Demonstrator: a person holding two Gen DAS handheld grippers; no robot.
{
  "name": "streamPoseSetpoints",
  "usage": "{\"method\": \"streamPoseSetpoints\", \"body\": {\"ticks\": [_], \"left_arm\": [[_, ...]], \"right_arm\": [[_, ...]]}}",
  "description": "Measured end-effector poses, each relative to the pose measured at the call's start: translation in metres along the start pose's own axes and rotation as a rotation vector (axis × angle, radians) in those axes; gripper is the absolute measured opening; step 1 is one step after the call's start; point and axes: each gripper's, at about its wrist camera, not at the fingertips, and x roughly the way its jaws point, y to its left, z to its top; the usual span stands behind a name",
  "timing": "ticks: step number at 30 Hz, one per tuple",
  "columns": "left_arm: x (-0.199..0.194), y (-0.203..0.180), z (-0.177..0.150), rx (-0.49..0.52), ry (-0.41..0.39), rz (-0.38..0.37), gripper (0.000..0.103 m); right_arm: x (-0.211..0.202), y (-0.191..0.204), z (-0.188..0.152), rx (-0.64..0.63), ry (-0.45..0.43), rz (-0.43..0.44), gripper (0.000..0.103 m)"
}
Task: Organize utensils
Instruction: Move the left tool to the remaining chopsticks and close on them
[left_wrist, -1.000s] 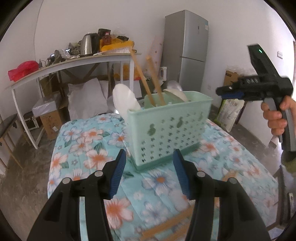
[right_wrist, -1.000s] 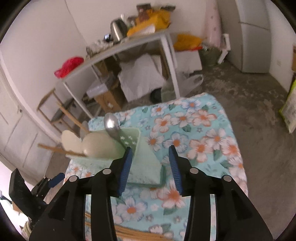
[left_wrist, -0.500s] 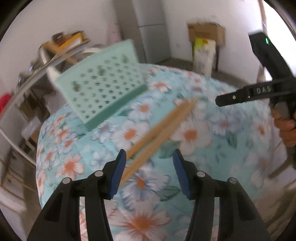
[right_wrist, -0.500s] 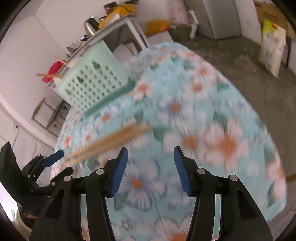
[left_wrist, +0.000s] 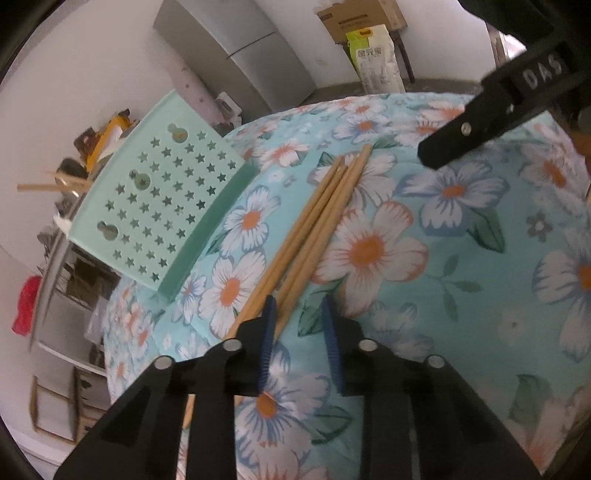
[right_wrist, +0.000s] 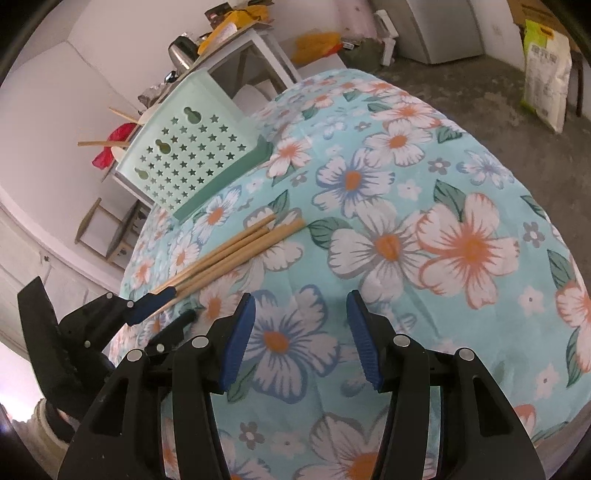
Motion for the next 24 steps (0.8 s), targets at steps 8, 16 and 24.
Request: {"method": "streamPoseSetpoints", "body": {"ticks": [8, 16, 24], "left_arm": [[-0.003, -0.005, -0.001, 0.073, -0.009, 0.036, 0.0], [-0.02, -0.012, -0.016, 0.085, 0.038, -0.031, 0.0], [-0.03, -0.011, -0.016, 0.045, 0.013, 0.007, 0.008]], "right_arm": [[-0.002, -0.011, 0.0, 0.033, -0.001, 0.027, 0.045], [-0.007, -0.017, -0.001, 0.044, -0.011, 0.027, 0.045], [-0.009, -0.021, -0.003, 0.054, -0.011, 0.035, 0.045]]}}
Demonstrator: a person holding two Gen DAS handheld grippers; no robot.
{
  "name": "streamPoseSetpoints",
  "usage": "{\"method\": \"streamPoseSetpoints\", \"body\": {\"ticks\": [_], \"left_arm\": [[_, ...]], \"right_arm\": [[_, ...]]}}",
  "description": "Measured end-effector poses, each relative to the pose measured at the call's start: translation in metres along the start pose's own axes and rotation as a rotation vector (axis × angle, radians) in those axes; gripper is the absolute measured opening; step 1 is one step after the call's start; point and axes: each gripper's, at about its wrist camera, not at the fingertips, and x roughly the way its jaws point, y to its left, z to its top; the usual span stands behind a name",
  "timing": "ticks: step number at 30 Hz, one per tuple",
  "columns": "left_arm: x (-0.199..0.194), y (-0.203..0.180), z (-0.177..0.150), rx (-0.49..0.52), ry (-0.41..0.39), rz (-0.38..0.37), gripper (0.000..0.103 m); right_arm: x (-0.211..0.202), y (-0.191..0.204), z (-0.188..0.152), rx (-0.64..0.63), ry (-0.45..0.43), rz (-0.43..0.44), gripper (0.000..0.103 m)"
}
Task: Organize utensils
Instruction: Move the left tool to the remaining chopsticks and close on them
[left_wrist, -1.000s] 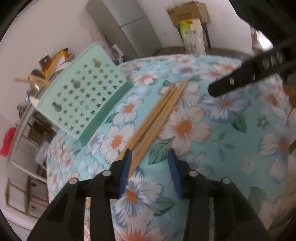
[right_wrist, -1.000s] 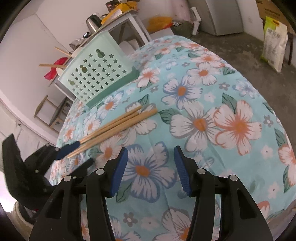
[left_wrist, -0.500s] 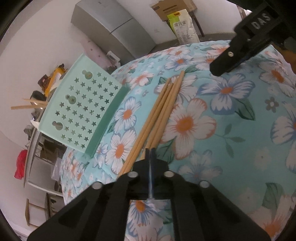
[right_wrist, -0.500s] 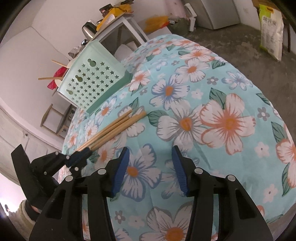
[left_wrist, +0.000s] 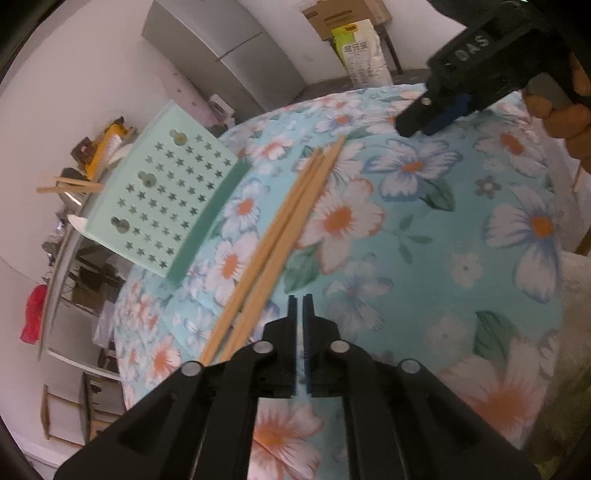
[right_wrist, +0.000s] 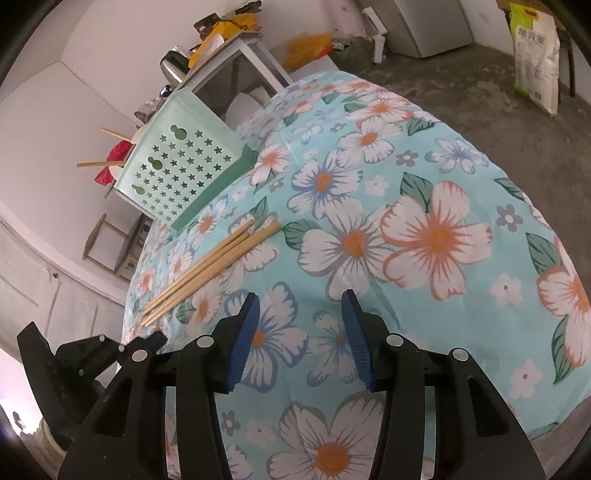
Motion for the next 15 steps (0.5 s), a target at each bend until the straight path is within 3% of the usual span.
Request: {"method": "streamPoseSetpoints", "body": {"ticks": [3, 6, 12, 15], "left_arm": [[0.006, 0.004, 0.009, 0.001, -0.022, 0.035, 0.019], [0.017, 0.005, 0.015, 0.02, -0.034, 0.061, 0.02], [0.039, -0.007, 0.018, 0.142, -0.043, 0.097, 0.02], [0.039, -0.013, 0.018, 0.205, -0.053, 0.125, 0.011]], "right_arm": [[0.0, 0.0, -0.001, -0.003, 0.001, 0.0, 0.045], [-0.001, -0.001, -0.002, 0.005, 0.001, 0.003, 0.045], [-0.001, 0.0, -0.002, 0.007, 0.001, 0.002, 0.045], [-0.001, 0.001, -0.002, 0.009, 0.001, 0.003, 0.045]]}}
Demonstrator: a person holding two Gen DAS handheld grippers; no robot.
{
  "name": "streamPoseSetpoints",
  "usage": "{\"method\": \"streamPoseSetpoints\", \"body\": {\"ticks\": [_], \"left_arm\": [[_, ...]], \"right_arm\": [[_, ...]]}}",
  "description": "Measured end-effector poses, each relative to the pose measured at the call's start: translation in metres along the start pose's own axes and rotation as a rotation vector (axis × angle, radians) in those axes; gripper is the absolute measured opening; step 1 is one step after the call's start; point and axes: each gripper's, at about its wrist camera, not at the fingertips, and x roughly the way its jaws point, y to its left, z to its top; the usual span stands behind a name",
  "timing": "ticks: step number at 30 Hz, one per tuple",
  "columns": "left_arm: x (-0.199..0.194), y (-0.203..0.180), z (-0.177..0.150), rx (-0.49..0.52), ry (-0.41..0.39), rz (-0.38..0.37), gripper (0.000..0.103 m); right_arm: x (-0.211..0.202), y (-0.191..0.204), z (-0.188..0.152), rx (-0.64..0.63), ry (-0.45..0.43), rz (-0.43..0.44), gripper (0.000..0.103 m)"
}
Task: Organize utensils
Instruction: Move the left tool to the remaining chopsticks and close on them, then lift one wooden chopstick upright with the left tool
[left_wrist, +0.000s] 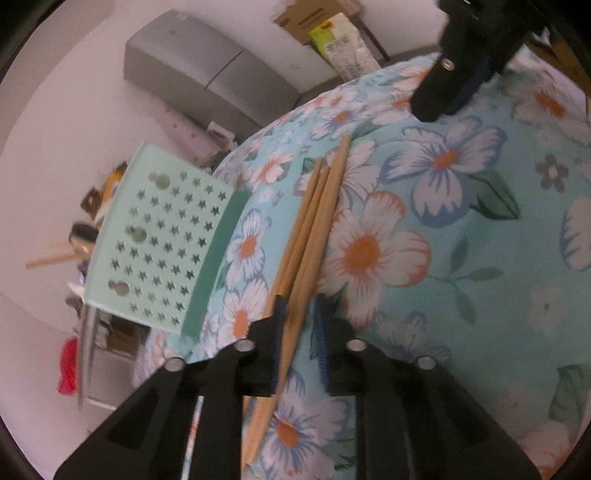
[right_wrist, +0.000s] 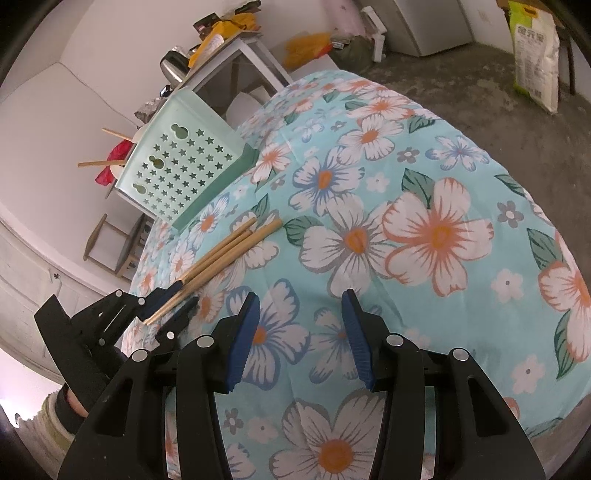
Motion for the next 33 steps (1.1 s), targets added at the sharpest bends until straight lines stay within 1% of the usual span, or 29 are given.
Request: {"method": "streamPoseSetpoints", "body": {"ticks": [5, 7, 9, 10, 12, 16, 17, 19, 22, 24, 27, 33], "left_arm": [[-0.012, -0.009, -0.002, 0.091, -0.007, 0.047, 0.008], [-0.019, -0.011, -0.004, 0.11, -0.005, 0.042, 0.008], [-0.028, -0.012, -0.007, 0.108, 0.014, 0.016, 0.009], [-0.031, -0.012, -0.008, 0.096, 0.028, -0.007, 0.011], [-0.037, -0.01, -0.011, 0.056, 0.055, -0.071, 0.013], [-0.047, 0.0, -0.012, -0.017, 0.074, -0.155, 0.015], [-0.048, 0.003, -0.01, -0.043, 0.07, -0.177, 0.016], [-0.048, 0.011, -0.007, -0.084, 0.056, -0.216, 0.022], [-0.049, 0.018, 0.002, -0.135, 0.015, -0.281, 0.026], [-0.046, 0.013, 0.01, -0.123, -0.018, -0.284, 0.026], [-0.038, 0.003, 0.021, -0.098, -0.042, -0.274, 0.026], [-0.026, -0.003, 0.036, -0.104, -0.054, -0.31, 0.026]], "right_arm": [[0.0, 0.001, 0.001, 0.0, 0.003, 0.003, 0.045], [0.0, 0.0, 0.001, 0.002, 0.004, 0.007, 0.045], [0.001, -0.001, 0.001, 0.003, 0.004, 0.01, 0.045], [0.001, -0.001, 0.001, 0.002, 0.004, 0.011, 0.045], [0.001, -0.001, 0.001, 0.001, 0.005, 0.012, 0.045], [0.001, -0.002, 0.001, 0.005, 0.006, 0.014, 0.045], [0.001, -0.002, 0.001, 0.006, 0.006, 0.014, 0.045], [0.002, -0.003, 0.001, 0.013, 0.006, 0.018, 0.045], [0.002, -0.005, 0.001, 0.025, 0.008, 0.026, 0.045], [0.003, -0.005, 0.002, 0.032, 0.009, 0.029, 0.045], [0.002, -0.008, 0.002, 0.048, 0.012, 0.037, 0.045], [0.001, -0.015, 0.003, 0.095, 0.014, 0.072, 0.045]]}}
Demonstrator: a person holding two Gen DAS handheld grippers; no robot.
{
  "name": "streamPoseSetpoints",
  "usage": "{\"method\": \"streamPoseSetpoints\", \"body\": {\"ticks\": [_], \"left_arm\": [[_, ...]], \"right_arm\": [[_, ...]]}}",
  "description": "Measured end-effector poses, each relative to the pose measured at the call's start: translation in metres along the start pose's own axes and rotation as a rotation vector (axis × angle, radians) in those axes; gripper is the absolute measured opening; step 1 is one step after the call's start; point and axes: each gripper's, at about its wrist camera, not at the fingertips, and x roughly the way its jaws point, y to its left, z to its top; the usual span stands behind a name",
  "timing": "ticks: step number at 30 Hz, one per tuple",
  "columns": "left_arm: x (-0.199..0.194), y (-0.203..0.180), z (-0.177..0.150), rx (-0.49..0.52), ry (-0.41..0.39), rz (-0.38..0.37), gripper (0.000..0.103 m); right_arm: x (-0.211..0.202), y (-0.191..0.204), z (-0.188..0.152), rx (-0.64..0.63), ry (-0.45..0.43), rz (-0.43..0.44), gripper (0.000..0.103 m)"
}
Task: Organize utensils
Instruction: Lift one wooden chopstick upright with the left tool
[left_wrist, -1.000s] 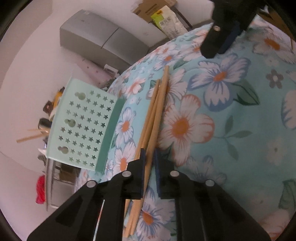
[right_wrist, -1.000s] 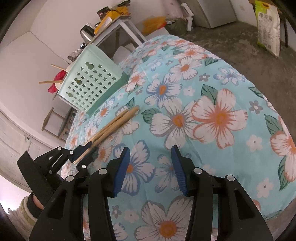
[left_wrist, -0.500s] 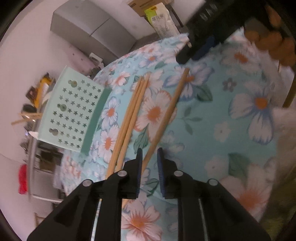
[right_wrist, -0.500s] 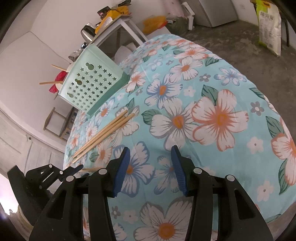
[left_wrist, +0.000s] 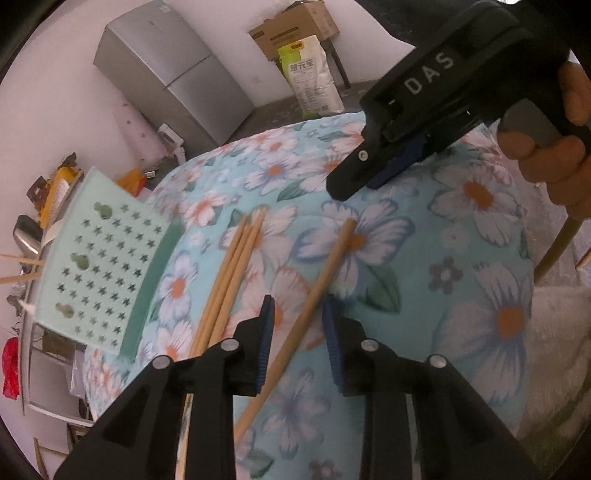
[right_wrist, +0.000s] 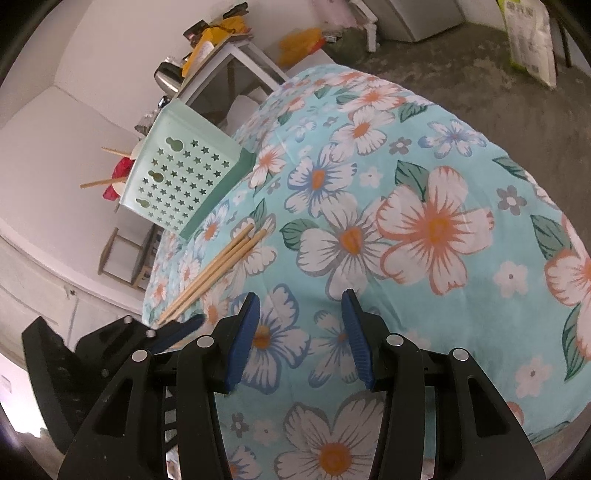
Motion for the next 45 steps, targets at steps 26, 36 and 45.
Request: {"method": "streamPoseSetpoints", "body": {"ticks": [26, 36, 45], "left_arm": [[0.011, 0.023, 0.028, -0.116, 0.002, -0.072, 0.014], [-0.017, 0.055, 0.022, -0.254, -0.046, -0.006, 0.005], [-0.063, 0.098, 0.012, -0.402, -0.145, 0.108, 0.005]], "right_arm": [[-0.017, -0.022, 0.004, 0.126, -0.005, 0.118, 0.046], [-0.01, -0.008, 0.008, 0.153, 0.009, 0.189, 0.047], [0.014, 0.013, 0.008, 0.165, 0.066, 0.22, 0.047]]}}
